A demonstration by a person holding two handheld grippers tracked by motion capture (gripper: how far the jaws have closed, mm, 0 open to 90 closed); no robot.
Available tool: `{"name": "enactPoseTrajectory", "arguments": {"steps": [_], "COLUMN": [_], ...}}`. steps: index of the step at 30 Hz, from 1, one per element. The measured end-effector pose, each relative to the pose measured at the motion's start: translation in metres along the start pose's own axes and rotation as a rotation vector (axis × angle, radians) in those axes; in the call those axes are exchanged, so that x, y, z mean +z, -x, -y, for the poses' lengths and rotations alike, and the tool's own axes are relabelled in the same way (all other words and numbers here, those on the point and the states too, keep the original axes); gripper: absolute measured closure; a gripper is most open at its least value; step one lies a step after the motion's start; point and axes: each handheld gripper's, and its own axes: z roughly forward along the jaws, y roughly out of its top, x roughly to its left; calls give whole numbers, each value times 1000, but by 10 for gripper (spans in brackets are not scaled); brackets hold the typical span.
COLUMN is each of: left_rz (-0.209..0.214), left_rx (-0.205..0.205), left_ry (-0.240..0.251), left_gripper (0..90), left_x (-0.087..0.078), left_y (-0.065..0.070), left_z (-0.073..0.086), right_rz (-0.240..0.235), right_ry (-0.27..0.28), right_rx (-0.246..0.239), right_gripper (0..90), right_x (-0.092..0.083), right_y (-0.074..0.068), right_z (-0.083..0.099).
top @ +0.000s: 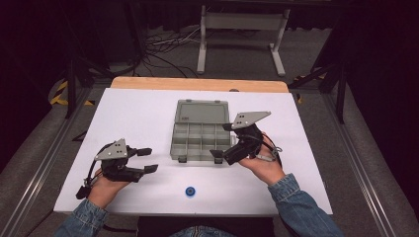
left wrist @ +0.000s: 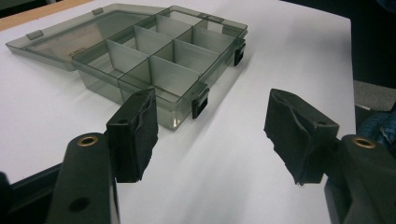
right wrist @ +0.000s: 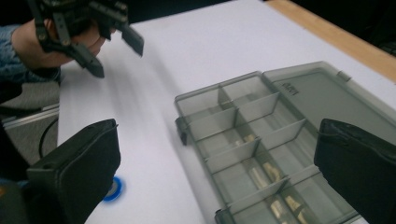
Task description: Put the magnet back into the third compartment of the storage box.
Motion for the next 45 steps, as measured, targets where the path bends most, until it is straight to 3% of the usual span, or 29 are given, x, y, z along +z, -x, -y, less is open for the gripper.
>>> {"name": "enactPoseTrajectory", "arguments": {"steps": [5, 12, 16, 22, 45], "left_rz": [0, 1, 5, 7, 11], "left_rx": [-6, -15, -9, -8, -28], "left_ry": [2, 0, 0, 7, 10], "left_gripper": [350, 340, 340, 338, 334], "left_x": [0, 0, 0, -1, -2], "left_y": [-1, -1, -1, -1, -1], "left_z": [1, 1, 1, 1, 1], "right_rz": [11, -3, -12, -55, -141], "right_ry": [-108, -192, -214, -281, -386], "right_rx": [-60, -82, -84, -94, -106], "right_gripper": [96, 106, 116, 138, 154], "right_x": [4, 10, 12, 23, 64], "right_y": [-15, -26, -29, -36, -55], "right_z": [-8, -13, -14, -11, 14]}}
